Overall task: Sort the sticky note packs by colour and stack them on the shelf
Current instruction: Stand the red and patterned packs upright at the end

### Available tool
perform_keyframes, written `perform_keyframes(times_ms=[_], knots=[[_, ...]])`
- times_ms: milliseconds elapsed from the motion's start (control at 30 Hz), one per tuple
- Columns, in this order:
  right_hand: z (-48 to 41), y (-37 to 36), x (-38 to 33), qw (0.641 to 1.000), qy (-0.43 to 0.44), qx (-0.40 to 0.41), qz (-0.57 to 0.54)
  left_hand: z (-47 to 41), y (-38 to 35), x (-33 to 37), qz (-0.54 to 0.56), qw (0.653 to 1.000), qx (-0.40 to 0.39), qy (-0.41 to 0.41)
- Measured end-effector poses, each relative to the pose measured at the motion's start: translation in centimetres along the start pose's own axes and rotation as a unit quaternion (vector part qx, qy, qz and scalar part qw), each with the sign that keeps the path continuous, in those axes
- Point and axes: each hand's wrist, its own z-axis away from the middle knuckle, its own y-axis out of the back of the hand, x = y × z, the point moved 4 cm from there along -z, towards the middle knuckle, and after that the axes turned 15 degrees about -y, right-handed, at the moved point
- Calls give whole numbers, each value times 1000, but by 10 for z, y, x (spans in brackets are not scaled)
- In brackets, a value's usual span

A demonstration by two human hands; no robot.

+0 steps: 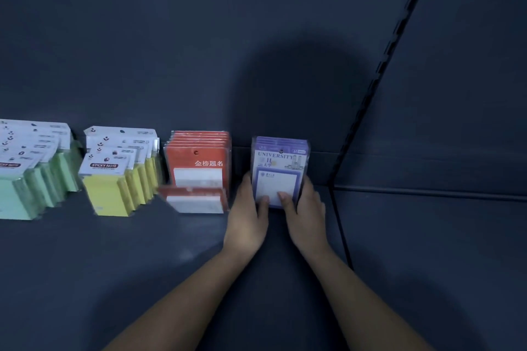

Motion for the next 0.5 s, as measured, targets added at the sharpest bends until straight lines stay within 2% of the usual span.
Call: perform_keyframes(times_ms=[167,400,500], knots=[[-1,0,4,1000,-2,-8,-14,-1,9,3,43,998,-16,-46],[-5,-4,5,999,-35,-14,14,-2,4,3,25,1000,-16,-3],[-3,-1,8,998,-62,-14,-12,2,-1,0,2,999,-45,11]])
